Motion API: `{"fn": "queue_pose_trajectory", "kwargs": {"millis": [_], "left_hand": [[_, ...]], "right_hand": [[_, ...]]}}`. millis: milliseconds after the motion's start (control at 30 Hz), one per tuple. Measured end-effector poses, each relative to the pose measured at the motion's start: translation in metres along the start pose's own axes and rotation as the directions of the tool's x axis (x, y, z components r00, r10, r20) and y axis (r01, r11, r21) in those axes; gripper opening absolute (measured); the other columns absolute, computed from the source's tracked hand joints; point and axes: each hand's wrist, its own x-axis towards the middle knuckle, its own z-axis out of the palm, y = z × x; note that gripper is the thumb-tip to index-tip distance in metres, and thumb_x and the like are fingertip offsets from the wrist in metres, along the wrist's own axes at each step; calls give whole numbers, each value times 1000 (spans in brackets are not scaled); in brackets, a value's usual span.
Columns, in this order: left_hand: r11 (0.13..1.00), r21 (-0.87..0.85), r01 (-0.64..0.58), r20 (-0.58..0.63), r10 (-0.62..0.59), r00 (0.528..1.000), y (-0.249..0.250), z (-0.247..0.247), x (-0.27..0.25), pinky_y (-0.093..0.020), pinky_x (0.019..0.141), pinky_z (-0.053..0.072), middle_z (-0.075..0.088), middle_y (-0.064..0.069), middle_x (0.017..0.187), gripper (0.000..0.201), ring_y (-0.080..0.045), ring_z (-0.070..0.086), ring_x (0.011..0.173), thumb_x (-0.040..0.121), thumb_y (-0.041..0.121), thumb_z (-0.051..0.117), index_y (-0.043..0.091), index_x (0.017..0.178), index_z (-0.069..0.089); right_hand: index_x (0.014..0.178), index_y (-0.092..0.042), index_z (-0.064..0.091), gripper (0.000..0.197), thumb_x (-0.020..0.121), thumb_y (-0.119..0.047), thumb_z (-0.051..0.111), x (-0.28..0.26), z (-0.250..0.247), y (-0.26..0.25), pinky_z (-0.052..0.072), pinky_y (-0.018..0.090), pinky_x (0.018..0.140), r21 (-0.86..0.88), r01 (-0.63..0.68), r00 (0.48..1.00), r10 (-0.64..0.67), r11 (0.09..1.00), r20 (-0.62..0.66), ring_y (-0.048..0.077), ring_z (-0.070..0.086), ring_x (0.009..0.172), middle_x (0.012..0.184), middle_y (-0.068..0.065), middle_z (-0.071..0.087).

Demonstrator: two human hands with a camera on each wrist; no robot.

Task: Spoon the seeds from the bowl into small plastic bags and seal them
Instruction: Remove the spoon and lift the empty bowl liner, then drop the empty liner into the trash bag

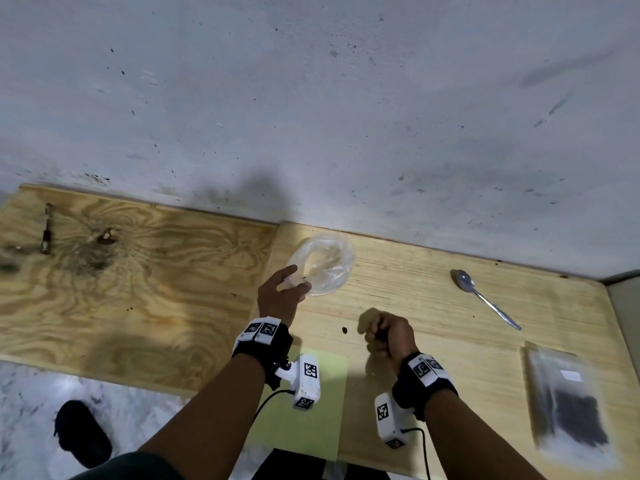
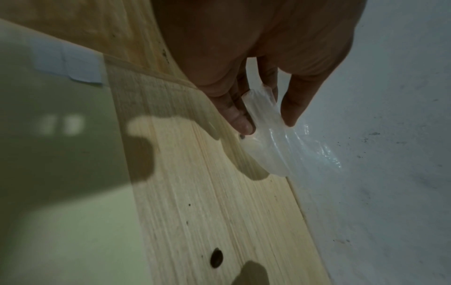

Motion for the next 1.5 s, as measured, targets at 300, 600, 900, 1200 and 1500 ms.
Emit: {"fn": "queue_pose_trajectory", "kwargs": {"millis": [300,600,900,1200,1500], "left_hand": [[1000,16,1,8,-1,1000,-6,-10,-9,-43,85,58,64,-4,100,43,-27,67,86,70,-5,79,13,108,72],[1000,19,6,7,-6,1000,-7,-18,-6,-41,83,58,61,6,93,43,-22,64,81,71,-8,78,8,111,70],[996,89,17,112,-27,993,-8,-1,-9,-43,90,57,61,10,92,43,-21,71,81,68,-1,82,21,104,74],[939,307,-152,448,-1,894,-31,91,-74,-44,90,56,63,1,118,44,-16,69,98,56,15,86,34,94,76],[873,401,-278,742,-132,657,-105,208,-223,-30,78,55,67,-3,112,43,-9,67,74,70,-5,79,14,108,73]], "right_hand": [[69,-20,70,22,74,-40,78,0,18,20,42,9,63,-678,265,945,-325,685,41,2,64,73,79,-15,70],[76,-22,65,13,78,-29,75,2,30,25,42,21,65,-806,273,919,-390,525,57,6,58,65,70,-10,67],[63,-7,67,37,92,-13,46,-20,4,7,36,21,46,-233,158,955,-208,960,-209,20,51,49,55,4,60],[48,-20,44,49,90,-30,68,-65,-111,14,24,22,46,41,204,897,-170,978,-408,16,27,44,53,5,38],[61,-8,50,34,84,-8,75,-183,-285,89,31,22,40,102,374,734,-227,922,-640,12,36,38,43,-1,41]]}}
